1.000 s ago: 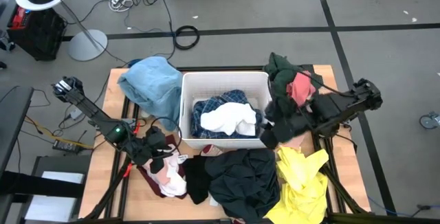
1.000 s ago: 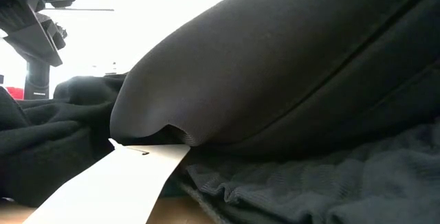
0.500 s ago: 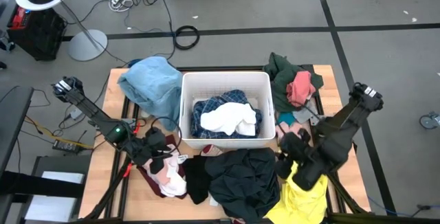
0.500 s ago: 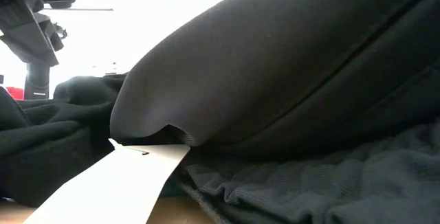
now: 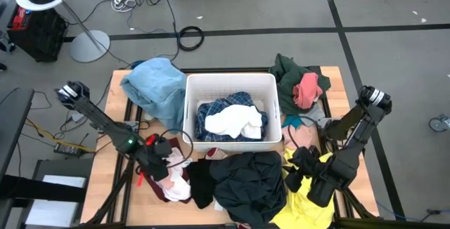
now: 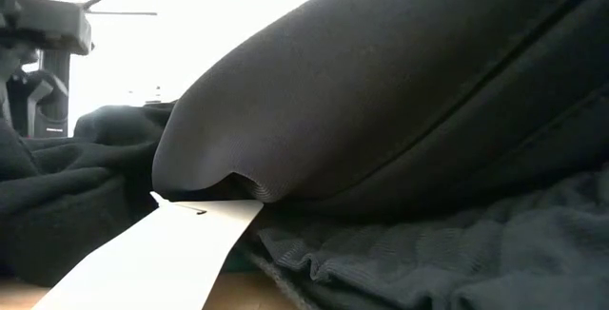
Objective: Sort clothes
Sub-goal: Put the light orange shirt into the laundry bin
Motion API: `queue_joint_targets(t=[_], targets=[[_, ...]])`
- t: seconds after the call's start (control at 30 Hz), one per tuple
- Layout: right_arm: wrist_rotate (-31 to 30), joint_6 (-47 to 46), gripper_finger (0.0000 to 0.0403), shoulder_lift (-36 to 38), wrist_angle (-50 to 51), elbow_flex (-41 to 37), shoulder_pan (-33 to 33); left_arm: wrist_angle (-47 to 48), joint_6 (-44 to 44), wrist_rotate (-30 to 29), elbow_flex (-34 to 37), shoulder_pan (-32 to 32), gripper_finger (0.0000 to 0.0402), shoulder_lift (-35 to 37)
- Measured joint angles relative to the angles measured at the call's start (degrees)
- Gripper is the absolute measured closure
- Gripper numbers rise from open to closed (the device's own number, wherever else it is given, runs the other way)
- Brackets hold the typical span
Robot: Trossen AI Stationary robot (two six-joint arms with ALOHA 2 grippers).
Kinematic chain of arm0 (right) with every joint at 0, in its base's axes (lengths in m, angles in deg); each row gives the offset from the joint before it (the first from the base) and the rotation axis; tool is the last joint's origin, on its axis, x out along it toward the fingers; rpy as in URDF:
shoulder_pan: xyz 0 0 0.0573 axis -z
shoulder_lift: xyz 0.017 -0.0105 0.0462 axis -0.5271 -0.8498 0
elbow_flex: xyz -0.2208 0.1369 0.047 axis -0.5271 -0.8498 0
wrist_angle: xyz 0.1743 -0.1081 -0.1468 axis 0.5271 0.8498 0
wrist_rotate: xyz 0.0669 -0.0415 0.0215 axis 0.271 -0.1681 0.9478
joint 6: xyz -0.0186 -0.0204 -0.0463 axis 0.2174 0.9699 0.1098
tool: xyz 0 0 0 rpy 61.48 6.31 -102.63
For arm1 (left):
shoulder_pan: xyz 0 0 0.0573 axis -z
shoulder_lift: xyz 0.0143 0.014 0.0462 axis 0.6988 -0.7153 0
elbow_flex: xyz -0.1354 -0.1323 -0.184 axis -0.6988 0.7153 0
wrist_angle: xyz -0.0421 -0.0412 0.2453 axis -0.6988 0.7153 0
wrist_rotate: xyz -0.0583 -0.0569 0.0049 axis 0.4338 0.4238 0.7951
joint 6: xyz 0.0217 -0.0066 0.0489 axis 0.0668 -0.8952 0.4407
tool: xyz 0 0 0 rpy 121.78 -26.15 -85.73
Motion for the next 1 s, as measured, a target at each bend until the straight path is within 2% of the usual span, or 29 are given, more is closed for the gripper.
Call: queue_joint_targets(t=[0.37, 0.43, 0.53, 0.67, 0.8, 1.0], targets=[[-0.05, -0.47, 0.0239, 0.00, -2.49, -4.59, -1.54, 1.86, -3.49, 7.77, 0.00, -0.02, 0.0275, -6.01], [-0.08, -0.59, 0.0239, 0.00, -2.73, -5.57, -1.47, 1.79, -4.09, 8.37, -0.02, -0.02, 0.0302, -6.07], [-0.15, -2.59, 0.0239, 0.00, -2.81, -7.31, -1.41, 2.15, -3.03, 9.47, -0.32, 0.00, 0.0374, -5.75], [-0.21, -6.37, 0.0239, 0.00, -3.89, -10.49, -1.39, 6.79, -2.83, 9.92, -3.39, 0.00, 0.0396, -4.54], [-0.21, -7.44, 0.0239, 0.00, -7.47, -13.92, -1.37, 16.53, -2.63, 8.16, -9.37, 0.00, 0.0399, -2.78], [-0.17, -7.46, 0.0239, 0.00, -12.75, -17.64, -1.37, 26.32, 0.32, -0.21, -20.39, -0.01, 0.0400, -1.18]])
